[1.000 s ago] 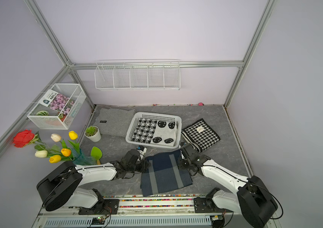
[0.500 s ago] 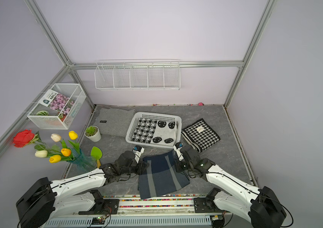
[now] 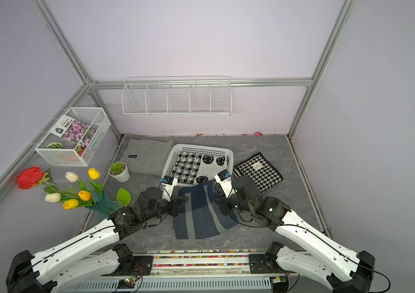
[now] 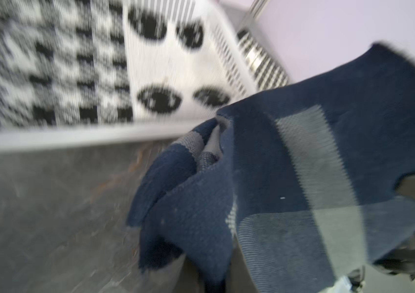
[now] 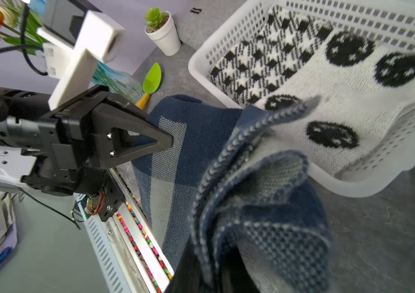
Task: Put the folded scarf in the basket
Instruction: Pick up the scarf at the center of the board, then place the scarf in the basket.
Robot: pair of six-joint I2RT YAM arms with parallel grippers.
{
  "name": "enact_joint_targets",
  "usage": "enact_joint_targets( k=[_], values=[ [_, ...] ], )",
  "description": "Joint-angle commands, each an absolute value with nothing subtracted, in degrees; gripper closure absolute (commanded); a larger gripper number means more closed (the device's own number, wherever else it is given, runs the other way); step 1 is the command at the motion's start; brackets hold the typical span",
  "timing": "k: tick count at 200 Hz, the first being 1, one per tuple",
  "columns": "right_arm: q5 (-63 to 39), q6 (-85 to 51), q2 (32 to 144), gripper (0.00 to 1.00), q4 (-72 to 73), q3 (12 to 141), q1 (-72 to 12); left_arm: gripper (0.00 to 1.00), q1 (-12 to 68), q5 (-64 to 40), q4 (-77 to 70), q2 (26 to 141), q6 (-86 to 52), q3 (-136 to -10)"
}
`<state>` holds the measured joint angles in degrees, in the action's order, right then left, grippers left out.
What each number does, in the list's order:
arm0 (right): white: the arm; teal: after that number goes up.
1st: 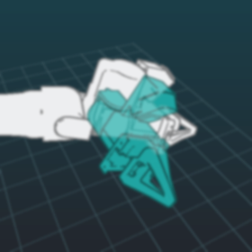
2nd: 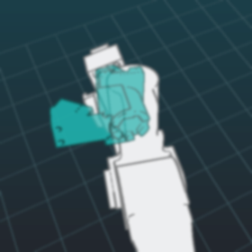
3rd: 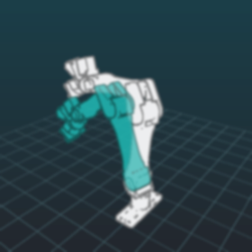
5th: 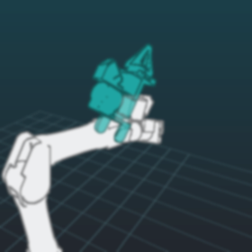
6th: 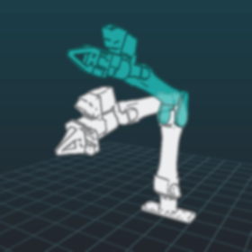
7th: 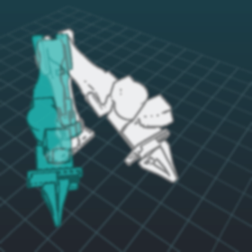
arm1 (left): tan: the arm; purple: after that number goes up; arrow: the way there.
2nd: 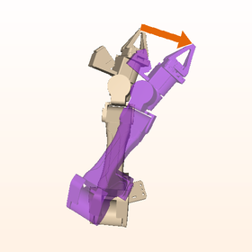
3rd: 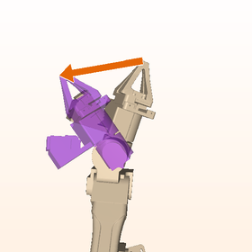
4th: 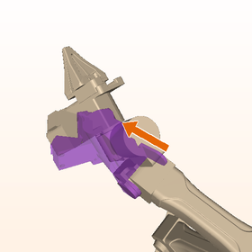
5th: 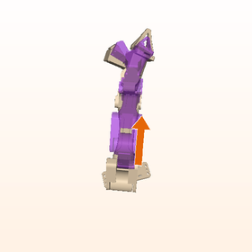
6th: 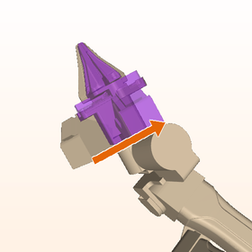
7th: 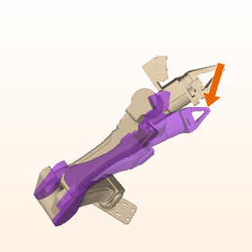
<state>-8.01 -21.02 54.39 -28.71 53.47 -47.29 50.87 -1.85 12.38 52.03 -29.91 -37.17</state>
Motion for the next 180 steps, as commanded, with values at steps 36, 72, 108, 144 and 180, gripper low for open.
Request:
enact_joint_targets(
  k=[36, 72, 108, 144, 180],
  values=[
    [-2.72, -18.93, 61.29, 1.0, -26.17, 62.81, -47.03, 1.0, 48.76, 9.74, 18.58, 54.06, -22.3, -54.19],
    [-1.23, -19.59, 68.42, 1.0, -19.93, 65.81, -45.88, 1.0, 42.55, 6.17, 17.14, 62.0, -17.38, -63.48],
    [-1.88, -21.02, 76.56, 1.0, -16.52, 68.88, -40.77, 1.0, 34.63, 0.57, 15.58, 72.86, -16.34, -70.23],
    [-3.84, -20.51, 85.35, 1.0, -15.73, 72.28, -34.66, 1.0, 31.31, 5.01, 11.02, 83.48, -13.77, -72.3],
    [-2.15, -18.77, 96.53, 1.0, -17.48, 75.8, -32.2, 1.0, 27.56, 1.27, 6.98, 96.06, -14.08, -75.34]
  ],
)
